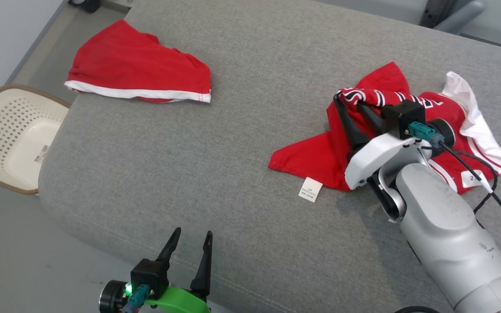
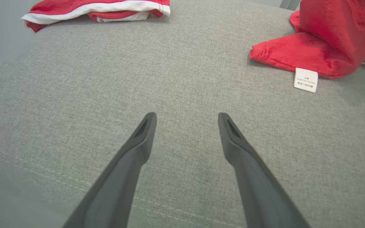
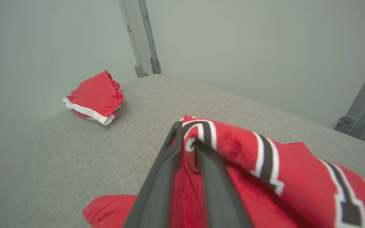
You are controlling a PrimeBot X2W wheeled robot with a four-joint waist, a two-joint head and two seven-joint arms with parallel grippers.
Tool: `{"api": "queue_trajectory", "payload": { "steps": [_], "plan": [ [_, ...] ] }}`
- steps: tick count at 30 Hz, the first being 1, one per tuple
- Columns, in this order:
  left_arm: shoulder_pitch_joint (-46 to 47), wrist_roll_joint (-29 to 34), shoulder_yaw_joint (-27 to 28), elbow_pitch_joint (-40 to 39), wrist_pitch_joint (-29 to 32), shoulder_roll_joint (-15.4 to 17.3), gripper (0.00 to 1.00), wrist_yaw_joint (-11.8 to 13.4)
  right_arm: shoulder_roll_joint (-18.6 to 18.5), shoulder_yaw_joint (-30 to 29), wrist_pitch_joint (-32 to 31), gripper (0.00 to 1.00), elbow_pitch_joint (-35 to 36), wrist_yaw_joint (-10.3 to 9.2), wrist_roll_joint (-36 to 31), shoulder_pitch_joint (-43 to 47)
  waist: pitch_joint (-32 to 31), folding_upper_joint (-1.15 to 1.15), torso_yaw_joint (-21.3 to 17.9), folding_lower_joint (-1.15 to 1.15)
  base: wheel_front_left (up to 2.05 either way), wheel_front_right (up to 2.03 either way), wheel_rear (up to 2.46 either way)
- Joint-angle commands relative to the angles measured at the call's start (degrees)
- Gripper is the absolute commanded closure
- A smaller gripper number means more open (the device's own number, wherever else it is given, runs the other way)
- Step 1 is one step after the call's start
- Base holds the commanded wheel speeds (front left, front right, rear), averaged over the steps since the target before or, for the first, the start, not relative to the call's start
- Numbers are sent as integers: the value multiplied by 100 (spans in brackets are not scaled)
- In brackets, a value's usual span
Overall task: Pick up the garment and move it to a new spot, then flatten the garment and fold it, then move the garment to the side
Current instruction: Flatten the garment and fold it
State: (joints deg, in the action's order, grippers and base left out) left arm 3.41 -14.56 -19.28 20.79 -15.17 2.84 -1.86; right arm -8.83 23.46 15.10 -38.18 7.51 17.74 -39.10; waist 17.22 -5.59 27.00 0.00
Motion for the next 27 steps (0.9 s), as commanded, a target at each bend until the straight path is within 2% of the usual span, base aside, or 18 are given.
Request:
{"api": "queue_trajectory", "payload": {
  "steps": [1,4,9,19,27],
  "plan": [
    [29,-49,-35,36,5,8,0,13,28,-27,7,0,-339,-4,-16,-281,151,0,484,0,0,0,0],
    [-16,-78,-15,34,5,10,0,48,97,-163,11,0,-648,-4,-48,-595,155,0,511,0,0,0,0],
    [-118,-46,112,73,5,9,0,82,148,-271,12,0,-376,-3,-68,-455,20,0,255,0,0,0,0],
    [-4,184,349,66,5,13,0,-58,3,-111,12,0,-66,-3,180,480,-370,0,-706,0,0,0,0],
    [-162,272,433,68,5,16,0,-97,-41,-134,14,0,345,-3,205,1491,-598,0,-969,0,0,0,0]
  ]
}}
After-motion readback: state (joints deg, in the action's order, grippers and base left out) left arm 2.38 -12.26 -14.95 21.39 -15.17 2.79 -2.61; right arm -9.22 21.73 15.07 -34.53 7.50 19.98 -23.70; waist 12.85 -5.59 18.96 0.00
